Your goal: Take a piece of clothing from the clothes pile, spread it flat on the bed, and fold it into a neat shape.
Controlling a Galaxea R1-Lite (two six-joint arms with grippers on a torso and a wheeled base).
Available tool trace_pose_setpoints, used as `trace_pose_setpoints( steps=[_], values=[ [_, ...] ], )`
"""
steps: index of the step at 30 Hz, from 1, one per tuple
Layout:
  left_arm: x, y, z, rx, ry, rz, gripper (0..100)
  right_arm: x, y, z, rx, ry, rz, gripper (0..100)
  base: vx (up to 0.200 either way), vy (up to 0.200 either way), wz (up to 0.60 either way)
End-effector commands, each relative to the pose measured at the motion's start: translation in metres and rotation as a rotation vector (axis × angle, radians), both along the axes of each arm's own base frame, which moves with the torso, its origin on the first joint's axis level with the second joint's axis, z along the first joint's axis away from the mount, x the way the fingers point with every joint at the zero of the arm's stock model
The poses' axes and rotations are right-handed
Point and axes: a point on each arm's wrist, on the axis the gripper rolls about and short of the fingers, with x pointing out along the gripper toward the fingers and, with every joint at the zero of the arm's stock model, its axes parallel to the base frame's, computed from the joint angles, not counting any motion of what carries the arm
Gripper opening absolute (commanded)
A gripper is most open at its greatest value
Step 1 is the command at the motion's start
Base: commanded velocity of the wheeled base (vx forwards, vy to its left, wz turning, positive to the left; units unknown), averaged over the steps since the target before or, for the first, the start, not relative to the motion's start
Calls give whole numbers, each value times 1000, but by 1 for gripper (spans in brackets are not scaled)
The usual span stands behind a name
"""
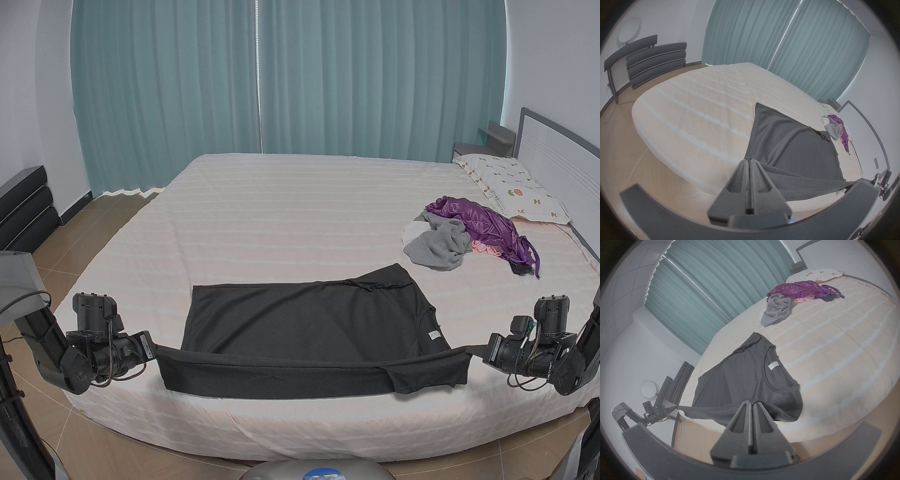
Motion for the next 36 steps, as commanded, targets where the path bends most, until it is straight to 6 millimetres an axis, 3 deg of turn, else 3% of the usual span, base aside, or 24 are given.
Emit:
trace_pose_setpoints(
  steps=[1, 12, 20, 27, 36],
  values=[
    [4, 0, -7, -2, 15, 1, 0, 10, -3, -9, 0, 21, -11, 0, 0, 0, 0],
    [28, -2, -22, -3, 15, -6, 0, 39, -2, -19, -3, 11, -12, 0, 0, 0, 0],
    [53, -3, -41, -3, 26, -9, 0, 59, -1, -38, -6, 31, -11, 0, 0, 0, 0],
    [69, -3, -61, -4, 41, -5, 0, 72, 0, -52, -4, 44, -7, 0, 0, 0, 0],
    [80, -8, -66, -52, 29, 23, 0, 79, 1, -62, 26, 67, -28, 0, 0, 0, 0]
  ],
)
